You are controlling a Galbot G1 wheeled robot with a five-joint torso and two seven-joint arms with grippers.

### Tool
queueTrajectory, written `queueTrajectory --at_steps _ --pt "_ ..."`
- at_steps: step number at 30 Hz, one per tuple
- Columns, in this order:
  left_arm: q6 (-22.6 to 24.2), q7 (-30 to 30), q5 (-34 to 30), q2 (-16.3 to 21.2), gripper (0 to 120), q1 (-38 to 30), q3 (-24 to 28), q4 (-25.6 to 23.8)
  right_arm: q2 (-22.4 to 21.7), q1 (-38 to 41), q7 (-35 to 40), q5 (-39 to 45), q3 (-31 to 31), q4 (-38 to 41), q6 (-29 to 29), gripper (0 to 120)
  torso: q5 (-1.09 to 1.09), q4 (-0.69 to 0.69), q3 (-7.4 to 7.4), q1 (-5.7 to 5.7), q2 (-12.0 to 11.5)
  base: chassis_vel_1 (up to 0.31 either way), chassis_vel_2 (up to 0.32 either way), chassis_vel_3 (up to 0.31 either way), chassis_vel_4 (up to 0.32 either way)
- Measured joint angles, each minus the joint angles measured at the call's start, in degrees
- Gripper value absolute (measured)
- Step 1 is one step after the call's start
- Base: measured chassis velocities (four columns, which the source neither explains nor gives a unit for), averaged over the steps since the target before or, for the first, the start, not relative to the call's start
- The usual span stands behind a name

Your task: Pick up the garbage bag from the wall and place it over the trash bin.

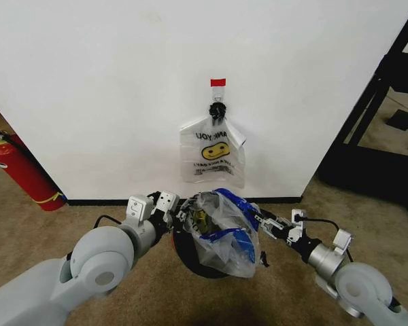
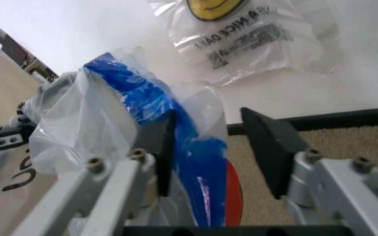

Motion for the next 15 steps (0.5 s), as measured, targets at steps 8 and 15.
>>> queueTrajectory --at_steps 8,15 --pt "0.00 -0.09 0.00 -0.19 5 -0.06 0.15 0.14 0.62 -0.03 0.72 0.20 0.06 0.35 0.07 9 -0.01 0.00 0.00 0.00 0.00 0.000 0.000 0.000 0.000" --pt "-0.29 0.74 0.21 0.16 5 1.10 -0.48 -0.96 1.38 0.51 2.92 0.69 -0.06 0.46 0.15 0 0.00 0.00 0.00 0.00 0.00 0.000 0.000 0.000 0.000"
